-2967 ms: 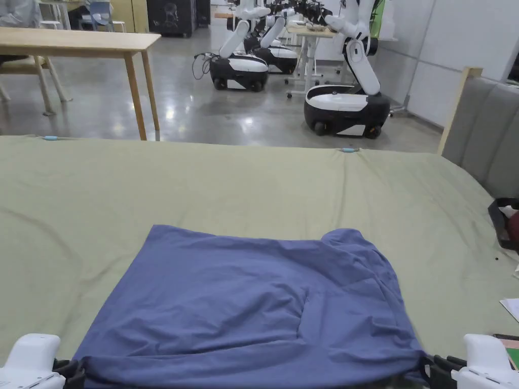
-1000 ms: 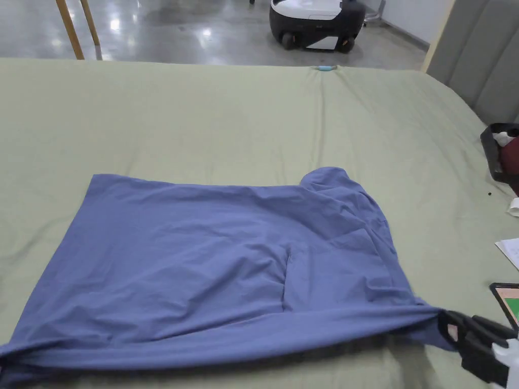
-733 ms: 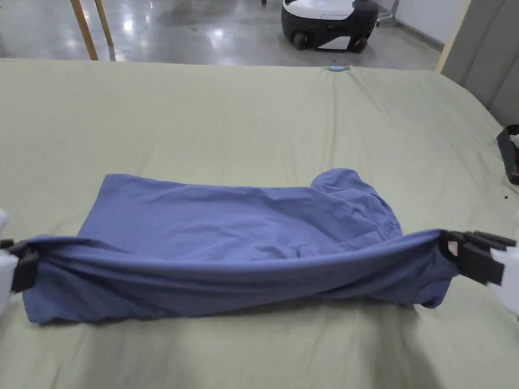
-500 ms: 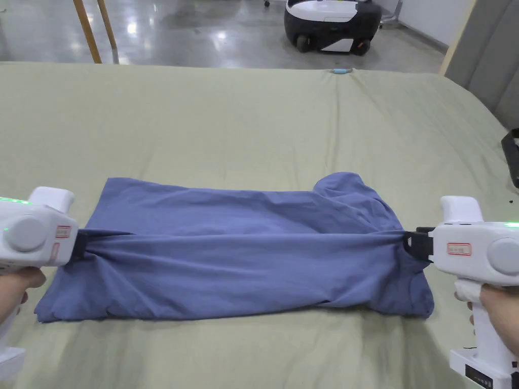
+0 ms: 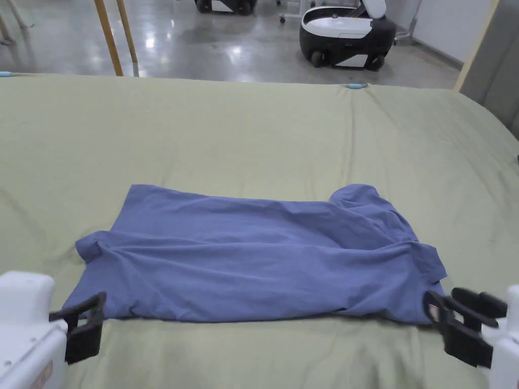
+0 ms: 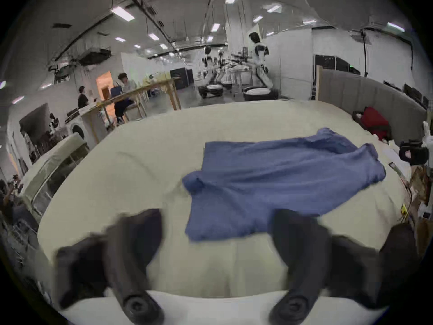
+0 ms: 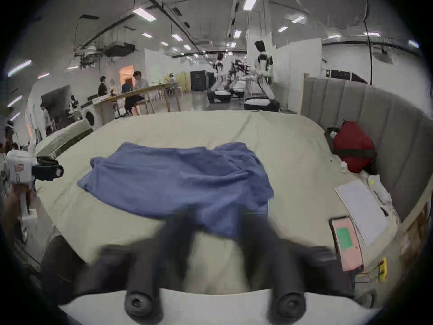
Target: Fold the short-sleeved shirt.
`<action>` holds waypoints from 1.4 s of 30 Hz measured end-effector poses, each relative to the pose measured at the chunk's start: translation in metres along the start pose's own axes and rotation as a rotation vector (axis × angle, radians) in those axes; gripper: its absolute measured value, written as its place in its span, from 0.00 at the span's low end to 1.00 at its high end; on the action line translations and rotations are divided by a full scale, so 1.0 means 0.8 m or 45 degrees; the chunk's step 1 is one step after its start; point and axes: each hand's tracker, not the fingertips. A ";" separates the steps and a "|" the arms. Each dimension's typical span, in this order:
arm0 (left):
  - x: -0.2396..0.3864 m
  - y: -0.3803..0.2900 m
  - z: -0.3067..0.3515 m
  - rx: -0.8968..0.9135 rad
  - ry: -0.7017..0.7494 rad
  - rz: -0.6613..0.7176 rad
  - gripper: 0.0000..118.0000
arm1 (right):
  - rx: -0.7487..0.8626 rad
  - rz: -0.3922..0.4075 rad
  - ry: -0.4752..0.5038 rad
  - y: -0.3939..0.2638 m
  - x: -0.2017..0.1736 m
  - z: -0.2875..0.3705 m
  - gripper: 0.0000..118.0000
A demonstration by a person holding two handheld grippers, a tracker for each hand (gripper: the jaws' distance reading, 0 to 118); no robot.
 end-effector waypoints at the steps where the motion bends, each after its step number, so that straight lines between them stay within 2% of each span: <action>1: 0.001 -0.011 0.003 -0.032 0.020 -0.014 0.00 | -0.008 0.029 -0.060 -0.010 -0.007 0.001 0.01; 5: -0.021 -0.025 -0.012 -0.123 -0.017 0.118 0.00 | -0.028 0.004 0.005 -0.024 -0.015 0.008 0.01; 6: -0.032 -0.027 -0.027 -0.118 0.000 0.134 0.10 | -0.027 0.005 0.004 -0.025 -0.015 0.008 0.01; 8: -0.044 -0.022 -0.045 -0.129 -0.012 0.156 0.84 | -0.034 0.002 0.001 -0.026 -0.014 0.006 0.01; 9: -0.050 -0.019 -0.055 -0.132 -0.021 0.207 1.00 | -0.042 -0.002 0.004 -0.025 -0.016 0.004 0.01; 12: -0.058 -0.007 -0.098 -0.199 -0.004 0.243 0.96 | -0.060 -0.002 -0.006 -0.027 -0.010 -0.004 0.01; 13: -0.058 -0.006 -0.107 -0.206 0.006 0.337 0.96 | -0.072 -0.002 -0.013 -0.027 -0.009 -0.007 0.01; 14: -0.054 -0.001 -0.119 -0.168 0.008 0.252 0.95 | -0.081 -0.007 -0.025 -0.028 -0.005 -0.011 0.01; 15: -0.053 0.002 -0.139 -0.218 0.022 0.263 0.92 | -0.092 -0.014 -0.036 -0.029 -0.001 -0.015 0.01; 16: -0.050 0.005 -0.157 -0.256 0.028 0.249 0.82 | -0.110 -0.024 -0.054 -0.030 0.003 -0.019 0.01; 17: -0.046 0.007 -0.171 -0.267 0.038 0.237 0.65 | -0.119 -0.029 -0.066 -0.031 0.005 -0.021 0.01; 18: -0.044 0.010 -0.175 -0.282 0.036 0.222 0.58 | -0.127 -0.036 -0.083 -0.032 0.009 -0.025 0.02; 20: -0.036 0.012 -0.198 -0.334 0.029 0.199 0.58 | -0.156 -0.049 -0.111 -0.033 0.018 -0.034 0.04; 21: -0.032 0.012 -0.204 -0.391 0.018 0.181 0.56 | -0.159 -0.053 -0.116 -0.033 0.023 -0.038 0.19; 22: -0.028 0.012 -0.203 -0.427 -0.004 0.199 0.40 | -0.172 -0.060 -0.131 -0.032 0.028 -0.046 0.59; 23: -0.024 0.017 -0.195 -0.381 0.038 0.185 0.24 | -0.197 -0.074 -0.142 -0.030 0.033 -0.056 0.90; 24: -0.021 0.021 -0.186 -0.355 0.016 0.159 0.14 | -0.237 -0.092 -0.139 -0.028 0.039 -0.068 1.00; 25: -0.018 0.025 -0.178 -0.341 0.029 0.137 0.09 | -0.263 -0.115 -0.125 -0.028 0.048 -0.081 1.00; 27: -0.018 0.031 -0.164 -0.298 0.022 0.122 0.07 | -0.251 -0.137 -0.108 -0.027 0.056 -0.105 1.00; 28: -0.017 0.034 -0.161 -0.297 -0.011 0.125 0.07 | -0.241 -0.144 -0.120 -0.024 0.060 -0.116 0.98; 29: -0.015 0.036 -0.157 -0.296 -0.006 0.127 0.07 | -0.250 -0.154 -0.130 -0.021 0.065 -0.129 0.92; 30: -0.014 0.040 -0.155 -0.280 0.012 0.100 0.07 | -0.267 -0.174 -0.144 -0.019 0.070 -0.141 0.73; 31: -0.013 0.043 -0.155 -0.284 0.013 0.080 0.05 | -0.284 -0.207 -0.131 -0.018 0.075 -0.152 0.31; 32: -0.013 0.043 -0.154 -0.283 0.011 0.084 0.05 | -0.320 -0.255 -0.112 -0.018 0.081 -0.161 0.16; 34: -0.018 0.046 -0.158 -0.280 -0.002 0.103 0.05 | -0.410 -0.302 -0.085 -0.019 0.088 -0.175 0.11; 36: -0.022 0.046 -0.155 -0.267 -0.003 0.127 0.05 | -0.334 -0.314 -0.036 -0.017 0.084 -0.166 0.11; 38: -0.030 0.052 -0.148 -0.262 -0.004 0.129 0.05 | -0.310 -0.278 -0.022 -0.005 0.081 -0.142 0.11; 40: -0.038 0.059 -0.127 -0.239 -0.048 0.165 0.05 | -0.236 -0.332 0.024 0.009 0.081 -0.111 0.11; 42: -0.045 0.068 -0.101 -0.197 -0.067 0.173 0.05 | -0.227 -0.325 0.046 0.020 0.078 -0.077 0.11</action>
